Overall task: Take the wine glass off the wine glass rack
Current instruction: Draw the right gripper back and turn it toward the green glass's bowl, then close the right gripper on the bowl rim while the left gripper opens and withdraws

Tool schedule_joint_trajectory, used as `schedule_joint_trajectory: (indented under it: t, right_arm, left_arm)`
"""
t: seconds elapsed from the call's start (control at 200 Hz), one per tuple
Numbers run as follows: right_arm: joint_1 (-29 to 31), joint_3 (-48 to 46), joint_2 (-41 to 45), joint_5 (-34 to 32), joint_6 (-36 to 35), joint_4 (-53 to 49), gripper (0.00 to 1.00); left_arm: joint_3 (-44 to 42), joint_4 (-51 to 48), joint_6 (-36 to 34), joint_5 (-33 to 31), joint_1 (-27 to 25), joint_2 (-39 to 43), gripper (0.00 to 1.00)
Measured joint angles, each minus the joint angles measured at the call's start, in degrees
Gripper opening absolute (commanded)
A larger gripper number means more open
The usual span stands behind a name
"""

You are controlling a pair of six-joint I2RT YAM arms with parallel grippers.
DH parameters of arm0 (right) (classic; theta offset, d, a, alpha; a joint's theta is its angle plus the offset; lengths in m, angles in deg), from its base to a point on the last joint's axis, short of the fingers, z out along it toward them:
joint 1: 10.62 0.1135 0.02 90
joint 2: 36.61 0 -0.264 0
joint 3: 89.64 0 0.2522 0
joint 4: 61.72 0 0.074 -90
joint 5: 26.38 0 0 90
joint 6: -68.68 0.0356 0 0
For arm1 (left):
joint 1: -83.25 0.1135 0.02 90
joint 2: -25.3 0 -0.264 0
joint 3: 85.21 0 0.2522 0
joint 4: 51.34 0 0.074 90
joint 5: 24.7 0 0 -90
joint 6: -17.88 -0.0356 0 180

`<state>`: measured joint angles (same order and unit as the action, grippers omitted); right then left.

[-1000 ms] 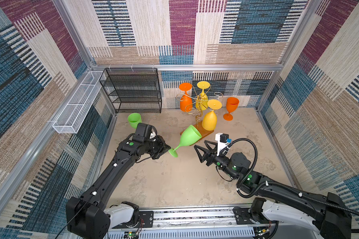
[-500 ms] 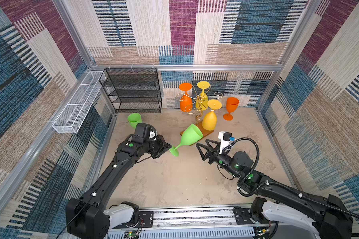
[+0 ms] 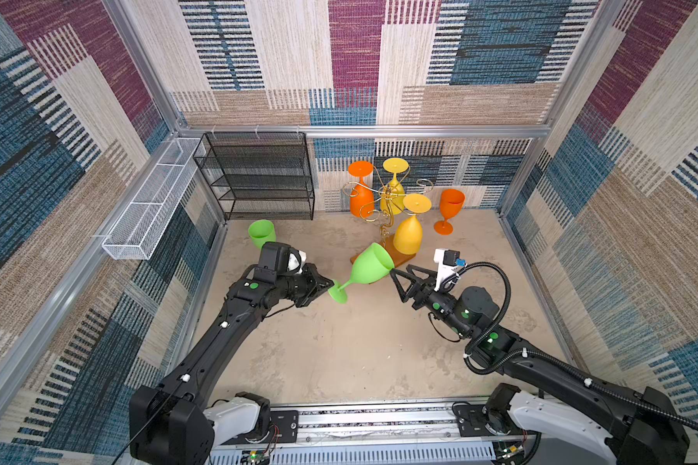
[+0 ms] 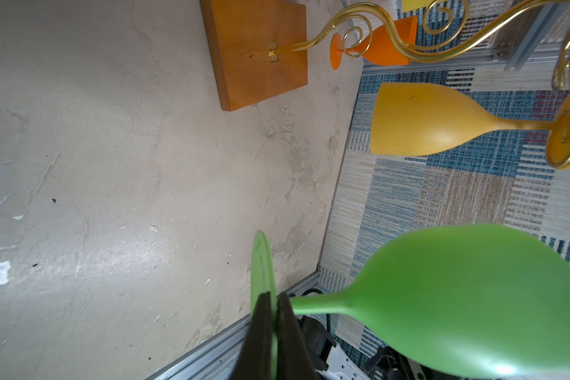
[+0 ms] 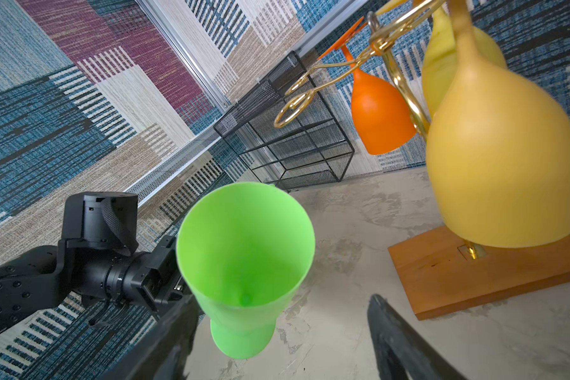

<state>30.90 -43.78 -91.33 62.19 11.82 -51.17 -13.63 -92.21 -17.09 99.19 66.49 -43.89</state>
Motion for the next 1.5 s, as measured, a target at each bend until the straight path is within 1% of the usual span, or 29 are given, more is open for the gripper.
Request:
schedule_joint_trajectory:
  t: [0.225, 0.406, 0.516, 0.786, 0.956, 1.167, 1.407, 1.502]
  right_arm:
    - [-2.67, 1.75, 0.42, 2.64, 2.60, -4.17, 0.79]
    - [-3.72, 5.27, 0.15, 4.85, 2.75, -8.22, 0.78]
    - [-3.78, 7.13, 0.07, 6.03, 2.01, -11.32, 0.75]
    - [-3.89, 12.98, 0.44, 8.09, -4.85, -17.86, 0.67]
    - [-3.89, 18.08, -2.60, 13.11, -9.66, -20.06, 0.63]
    - [-3.54, 20.81, -5.64, 19.19, -13.14, -23.08, 0.60]
    - [-0.72, 22.91, -9.07, 21.11, -15.96, -25.70, 0.58]
    - [0.83, 23.67, -10.54, 20.74, -17.03, -26.25, 0.53]
  left_arm:
    - [-1.31, 2.97, -4.48, 0.79, 0.50, 1.07, 0.00]
    - [-2.67, 5.09, -7.78, 0.81, 0.61, 1.16, 0.00]
    - [-3.48, 6.29, -9.55, 0.81, 0.74, 1.44, 0.00]
    - [-4.48, 8.46, -11.93, 0.81, 0.74, 1.81, 0.00]
    - [-4.48, 8.46, -12.98, 0.76, 0.76, 1.70, 0.00]
    - [-4.46, 8.41, -13.94, 0.46, 0.76, 1.68, 0.00]
    - [-4.35, 8.41, -14.23, -0.37, 0.76, 0.92, 0.00]
    - [-4.09, 8.41, -14.23, -0.55, 0.76, 0.72, 0.00]
